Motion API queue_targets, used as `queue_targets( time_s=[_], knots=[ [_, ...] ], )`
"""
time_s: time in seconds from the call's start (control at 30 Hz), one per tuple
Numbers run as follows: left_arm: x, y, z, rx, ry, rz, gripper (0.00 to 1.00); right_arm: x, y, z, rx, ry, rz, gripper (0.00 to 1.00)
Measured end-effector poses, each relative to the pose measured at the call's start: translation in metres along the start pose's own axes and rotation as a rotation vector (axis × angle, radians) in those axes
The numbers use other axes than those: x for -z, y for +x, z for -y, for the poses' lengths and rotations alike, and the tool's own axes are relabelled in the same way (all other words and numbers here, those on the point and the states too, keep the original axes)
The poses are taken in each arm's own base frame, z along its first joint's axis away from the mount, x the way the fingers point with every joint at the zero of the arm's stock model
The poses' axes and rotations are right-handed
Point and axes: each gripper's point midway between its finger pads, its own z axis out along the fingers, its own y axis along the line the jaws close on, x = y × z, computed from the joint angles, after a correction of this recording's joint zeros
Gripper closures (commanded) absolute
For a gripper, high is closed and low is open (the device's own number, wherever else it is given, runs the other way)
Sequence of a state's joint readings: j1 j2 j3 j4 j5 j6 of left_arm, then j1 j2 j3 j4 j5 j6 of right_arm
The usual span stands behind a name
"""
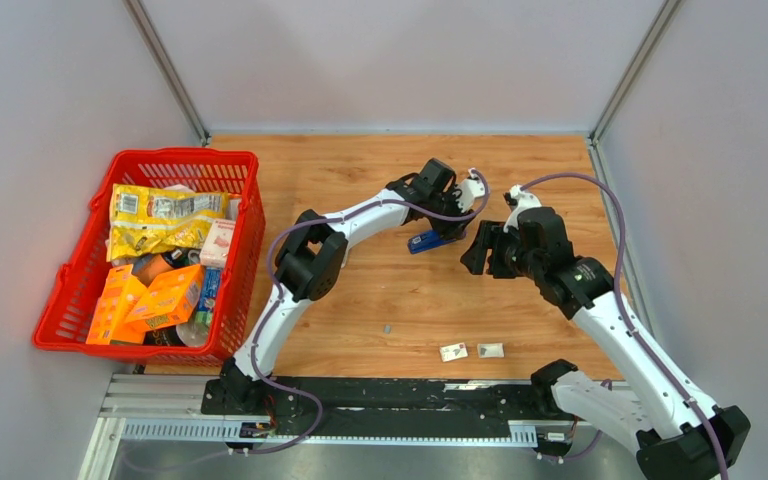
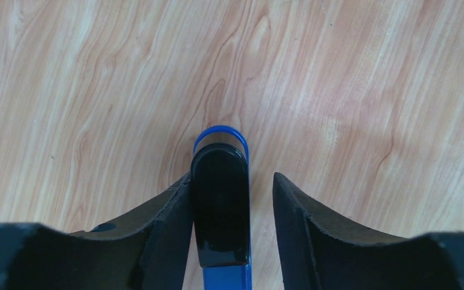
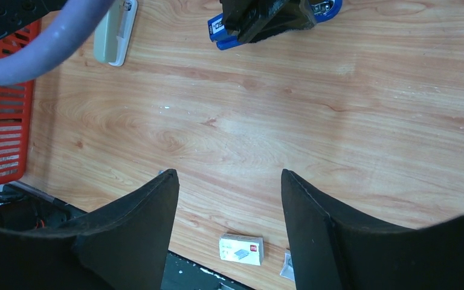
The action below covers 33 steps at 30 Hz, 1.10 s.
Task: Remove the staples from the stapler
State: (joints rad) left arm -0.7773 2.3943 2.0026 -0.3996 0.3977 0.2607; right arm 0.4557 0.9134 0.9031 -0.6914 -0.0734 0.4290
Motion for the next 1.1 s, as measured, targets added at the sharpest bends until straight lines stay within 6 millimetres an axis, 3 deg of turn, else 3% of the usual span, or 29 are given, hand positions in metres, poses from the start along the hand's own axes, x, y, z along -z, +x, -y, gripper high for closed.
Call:
queue_targets(
  time_s=[0.1, 0.13, 0.17, 0.2, 0.53, 0.67, 0.87, 1.1],
  knots=[
    [0.000, 0.001, -0.003, -0.011, -0.013, -0.004, 0.64, 0.000, 0.001, 0.000, 0.000, -0.002, -0.003, 0.35],
    [0.000, 0.001, -0.004, -0.016, -0.017, -0.005, 0.79, 0.000, 0.001, 0.000, 0.000, -0.003, -0.002, 0.35],
    [0.000, 0.001, -0.004, -0.016, -0.016, -0.006, 0.84, 0.000, 0.001, -0.001, 0.000, -0.004, -0.002, 0.36],
    [0.000, 0.001, -0.004, -0.019, -0.015, -0.006, 1.00, 0.000, 0.001, -0.001, 0.000, -0.005, -0.003, 0.36],
    [0.001, 0.001, -0.006, -0.038, -0.021, 0.004, 1.00, 0.002, 0.001, -0.002, 0.005, -0.011, -0.001, 0.36],
    [0.010, 0.009, 0.000, -0.024, -0.008, -0.006, 1.00, 0.007, -0.002, -0.003, 0.033, -0.021, 0.003, 0.35],
    [0.048, 0.021, 0.021, 0.020, 0.024, -0.039, 1.00, 0.027, -0.014, -0.011, 0.105, -0.052, 0.039, 0.35],
    [0.109, -0.019, 0.047, 0.024, 0.053, 0.061, 1.00, 0.058, -0.027, -0.039, 0.193, -0.195, 0.100, 0.37]
  ],
)
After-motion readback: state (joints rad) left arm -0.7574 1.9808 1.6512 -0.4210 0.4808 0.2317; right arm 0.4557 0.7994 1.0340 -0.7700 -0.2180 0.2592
